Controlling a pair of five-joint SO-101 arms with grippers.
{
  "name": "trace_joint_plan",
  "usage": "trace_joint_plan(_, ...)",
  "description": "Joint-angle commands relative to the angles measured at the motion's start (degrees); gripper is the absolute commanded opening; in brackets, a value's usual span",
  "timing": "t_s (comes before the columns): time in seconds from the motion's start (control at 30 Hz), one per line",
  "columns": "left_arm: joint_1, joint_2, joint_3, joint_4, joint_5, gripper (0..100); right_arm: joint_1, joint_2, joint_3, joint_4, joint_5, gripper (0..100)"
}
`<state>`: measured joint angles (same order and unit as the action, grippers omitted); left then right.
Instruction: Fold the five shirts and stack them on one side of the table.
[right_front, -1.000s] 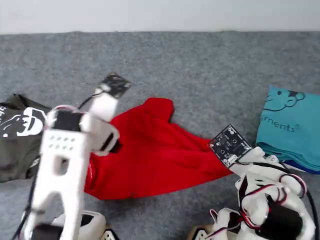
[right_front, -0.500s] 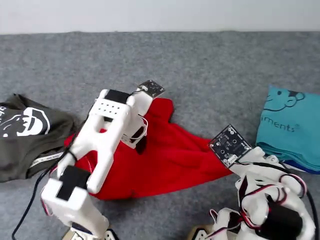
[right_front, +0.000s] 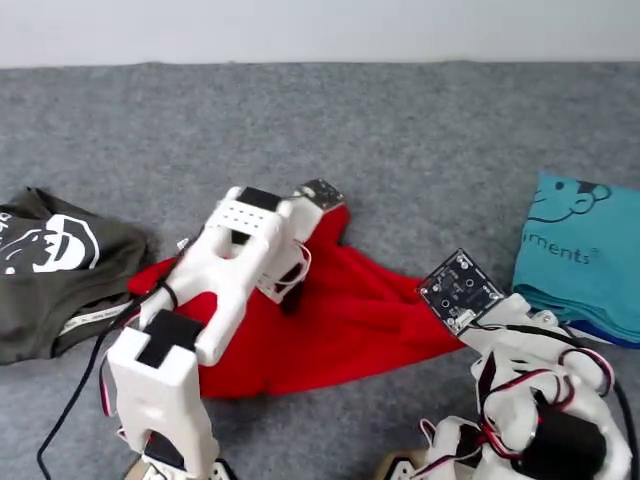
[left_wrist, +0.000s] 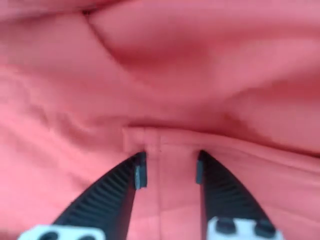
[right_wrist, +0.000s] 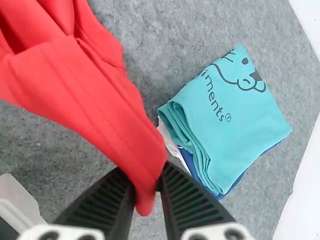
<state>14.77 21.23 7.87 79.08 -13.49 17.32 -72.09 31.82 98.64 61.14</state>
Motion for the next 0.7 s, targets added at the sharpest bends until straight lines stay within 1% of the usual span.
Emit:
trace_joint_plan(0.0, -2.73, -2.37, -4.26, 0.44, 0.44, 17, 0.92, -0.40, -0.44, -0.57, 0.26, 0.9)
trace_joint_plan(0.1, -2.99, -1.58, -5.23, 0.18, 0.35, 17, 0.92, -0.31, -0.44, -0.57, 0.26, 0.9)
trace_joint_plan(0.33, -0.44, 5.10, -5.85, -1.58, 0.44, 17, 0.84, -0.22, -0.44, -0.57, 0.35, 0.9)
trace_joint_plan(0.43, -0.35, 7.03, -9.36, 1.23, 0.35, 17, 0.84, -0.22, -0.44, -0.57, 0.44, 0.9)
trace_joint_plan(0.53, -0.09, 8.62, -10.42, 2.37, 0.18, 16, 0.84, -0.22, -0.44, -0.84, 0.53, 0.9)
trace_joint_plan(0.6, 0.79, 8.79, -10.33, 2.99, 0.18, 14, 0.84, -0.13, -0.44, -1.01, 0.53, 0.9)
trace_joint_plan(0.67, 2.02, 8.09, -10.42, 4.40, 0.09, 7, 0.92, -0.13, -0.44, -1.10, 0.53, 0.9)
